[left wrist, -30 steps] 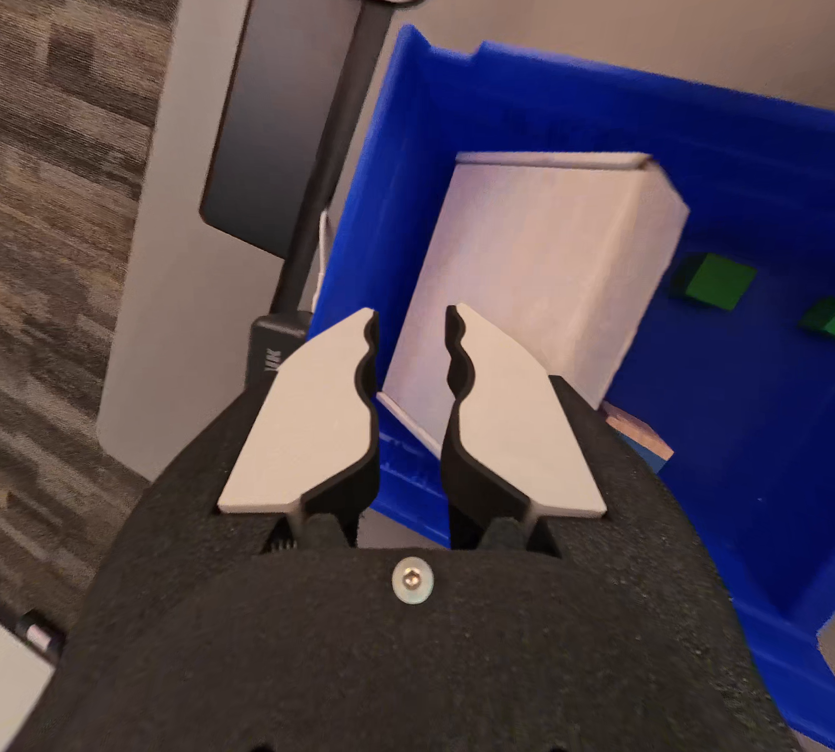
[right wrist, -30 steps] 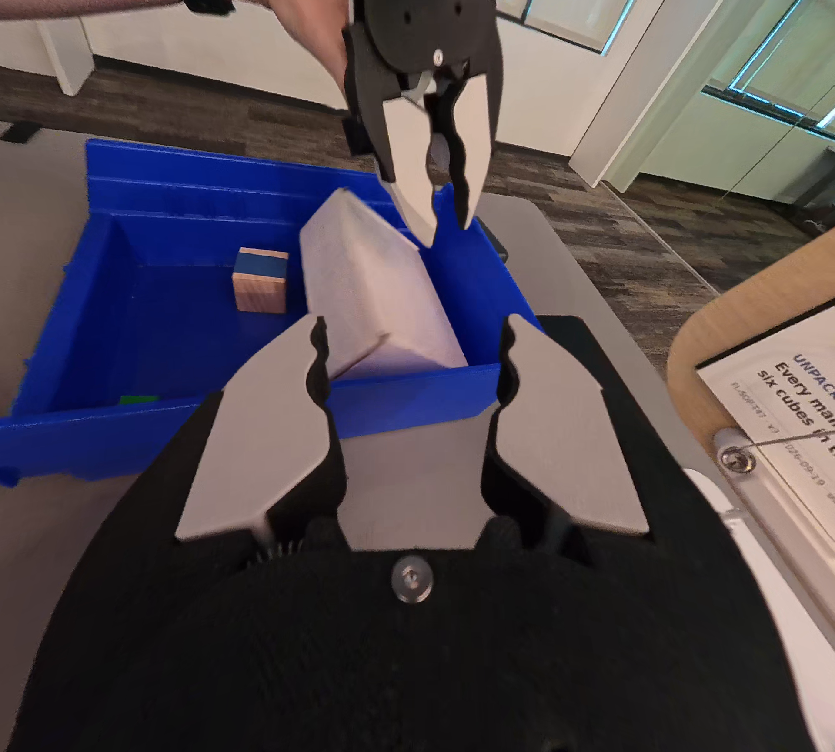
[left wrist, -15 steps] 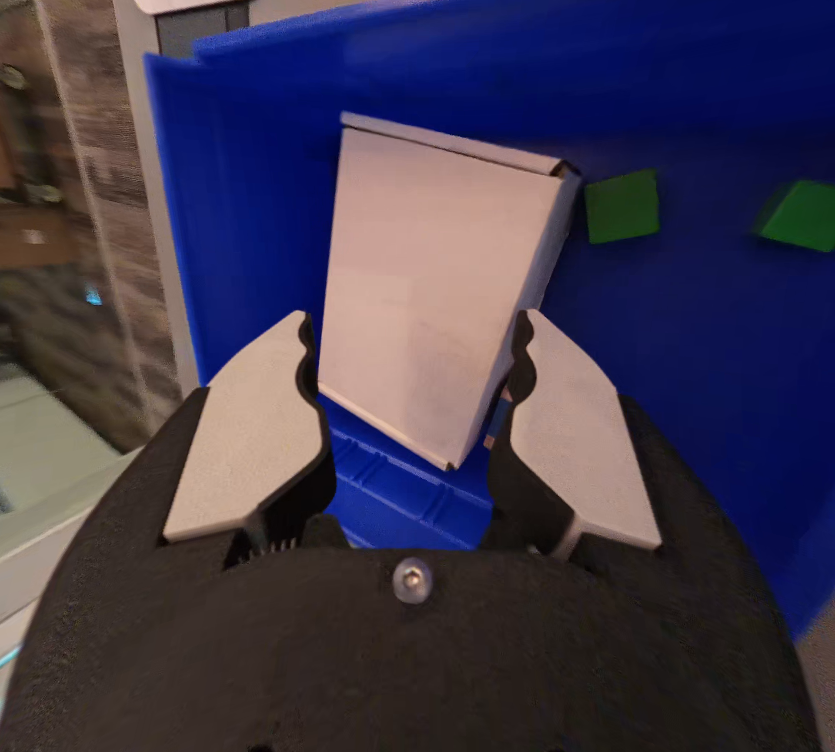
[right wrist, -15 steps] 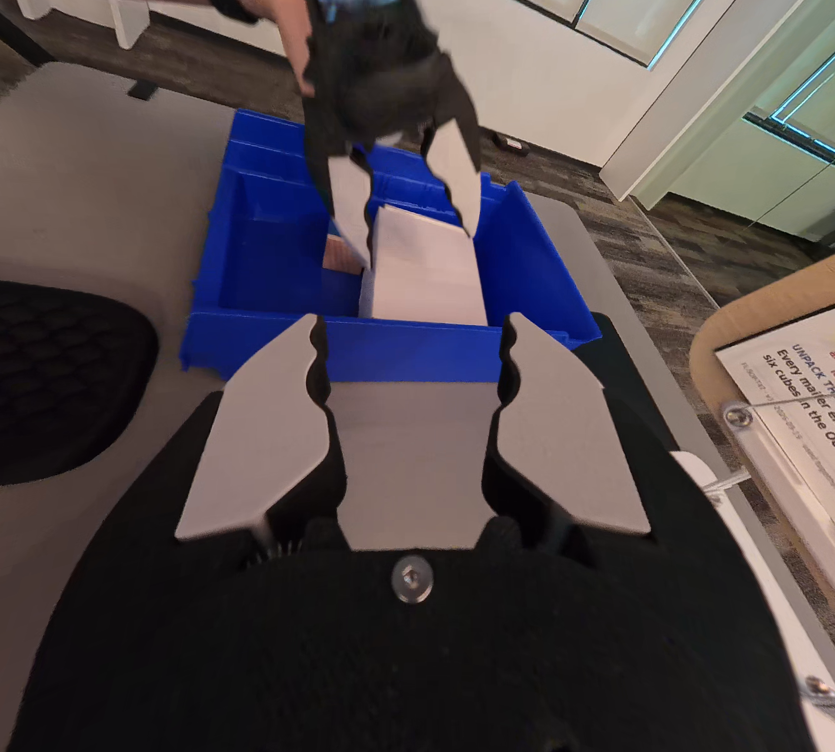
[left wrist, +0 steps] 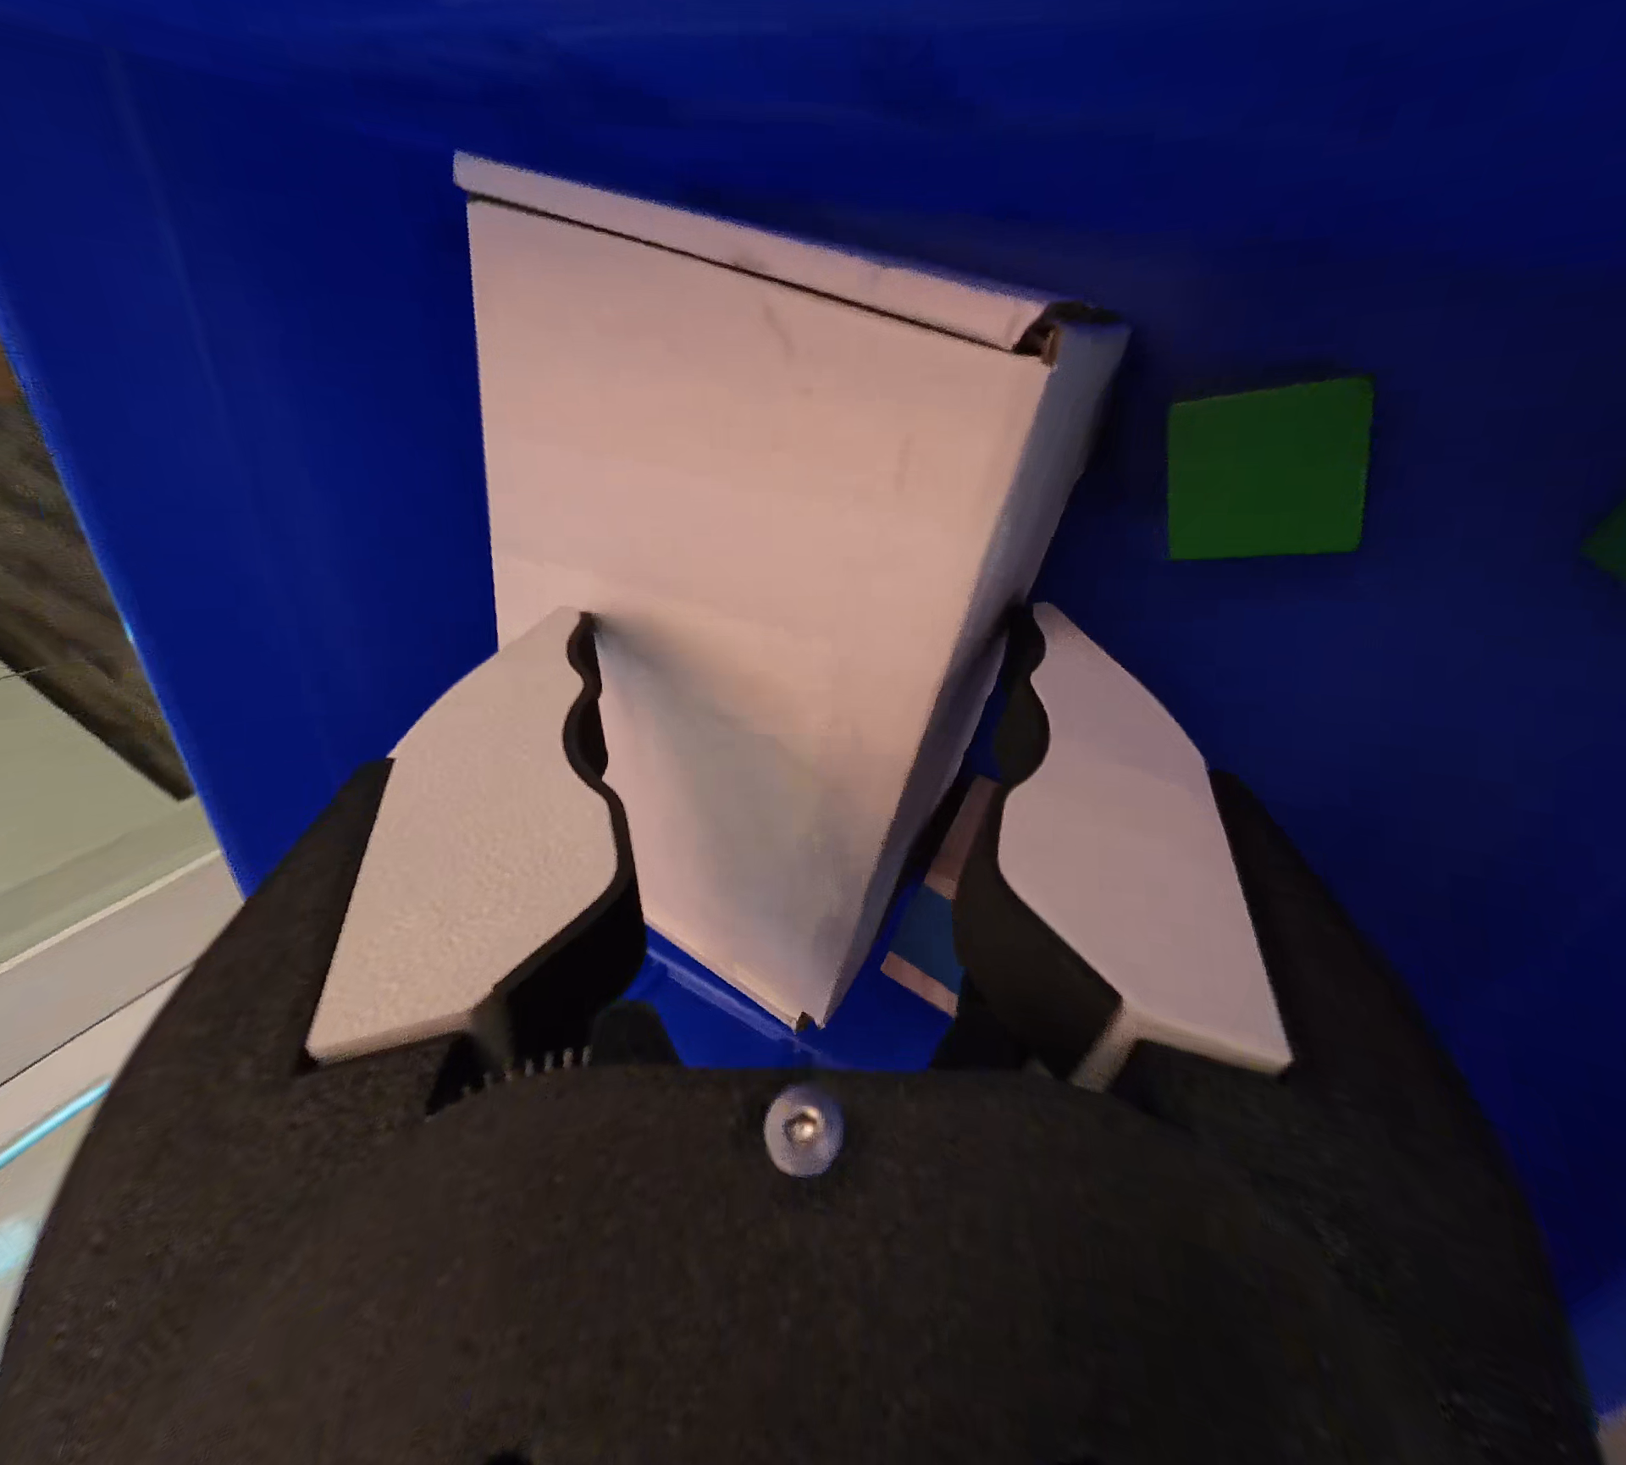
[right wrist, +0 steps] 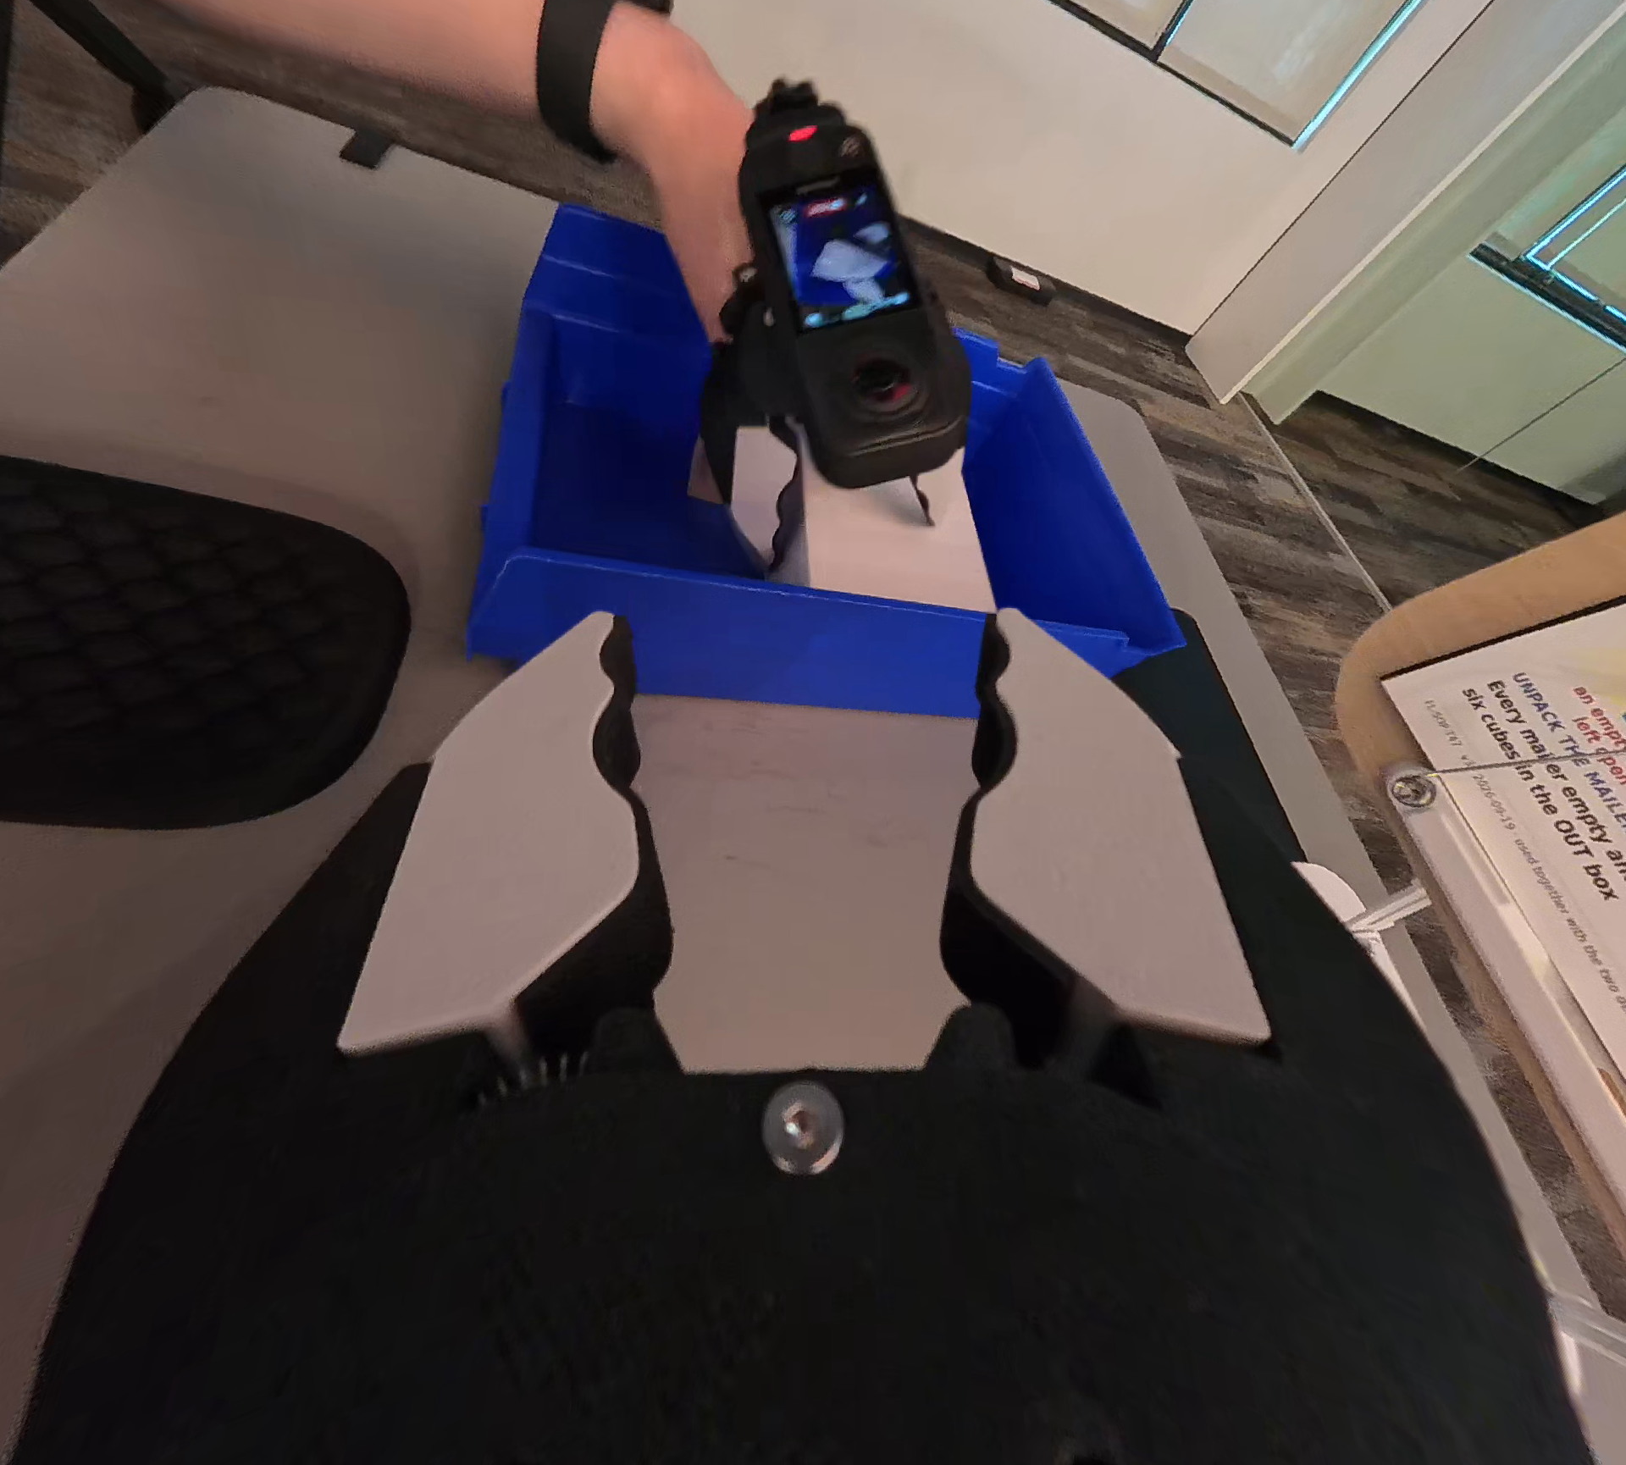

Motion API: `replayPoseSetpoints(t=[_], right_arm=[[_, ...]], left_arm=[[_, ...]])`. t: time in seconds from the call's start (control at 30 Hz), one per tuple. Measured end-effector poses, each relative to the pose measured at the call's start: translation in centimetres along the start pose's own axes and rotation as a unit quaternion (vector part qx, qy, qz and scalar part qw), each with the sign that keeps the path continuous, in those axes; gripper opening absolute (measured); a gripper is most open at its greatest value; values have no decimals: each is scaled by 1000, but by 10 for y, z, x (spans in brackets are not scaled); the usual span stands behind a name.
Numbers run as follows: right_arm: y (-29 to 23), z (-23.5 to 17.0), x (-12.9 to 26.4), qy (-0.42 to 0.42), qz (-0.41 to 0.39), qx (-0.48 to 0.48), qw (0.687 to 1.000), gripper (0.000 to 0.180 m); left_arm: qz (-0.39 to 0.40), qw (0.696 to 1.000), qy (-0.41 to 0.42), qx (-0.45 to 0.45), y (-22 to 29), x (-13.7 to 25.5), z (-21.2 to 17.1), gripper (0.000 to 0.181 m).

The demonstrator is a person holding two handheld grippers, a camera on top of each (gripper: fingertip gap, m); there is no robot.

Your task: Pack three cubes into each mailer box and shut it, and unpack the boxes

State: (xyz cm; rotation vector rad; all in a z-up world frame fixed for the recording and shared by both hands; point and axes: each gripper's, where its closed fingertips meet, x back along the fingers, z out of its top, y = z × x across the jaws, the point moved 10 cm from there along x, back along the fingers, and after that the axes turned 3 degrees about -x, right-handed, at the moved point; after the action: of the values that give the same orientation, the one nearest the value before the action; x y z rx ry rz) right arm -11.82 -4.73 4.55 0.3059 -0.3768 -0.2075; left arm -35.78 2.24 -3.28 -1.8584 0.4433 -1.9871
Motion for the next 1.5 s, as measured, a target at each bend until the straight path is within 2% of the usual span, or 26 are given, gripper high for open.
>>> replayPoseSetpoints(t=[0.2, 0.33, 0.6, 0.83, 1.07, 1.1, 1.27, 1.5], right_arm=[[-1, -5, -14, -22, -14, 26, 999, 76], [0, -3, -23, -19, -17, 22, 999, 76], [21, 6, -64, -23, -45, 23, 998, 76], [44, 4, -94, -15, -62, 27, 998, 76], [61, 2, -133, -97, -54, 122, 986, 74], [62, 3, -137, -107, -53, 130, 984, 68], [68, 13, -152, -162, -7, 122, 979, 69], [66, 21, -170, -261, 1, 220, 940, 70]], left_arm=[[-60, 997, 37, 38, -32, 19, 0, 63], [-61, 997, 33, 44, -50, 24, -8, 47], [-112, 991, 27, 63, -68, 25, -8, 44], [-74, 994, 55, 58, -76, 31, -10, 36], [-66, 990, 88, 85, -84, 34, -17, 33], [-64, 990, 90, 86, -85, 34, -18, 33], [-60, 988, 103, 94, -88, 33, -21, 35], [-65, 981, 137, 123, -96, 32, -29, 36]])
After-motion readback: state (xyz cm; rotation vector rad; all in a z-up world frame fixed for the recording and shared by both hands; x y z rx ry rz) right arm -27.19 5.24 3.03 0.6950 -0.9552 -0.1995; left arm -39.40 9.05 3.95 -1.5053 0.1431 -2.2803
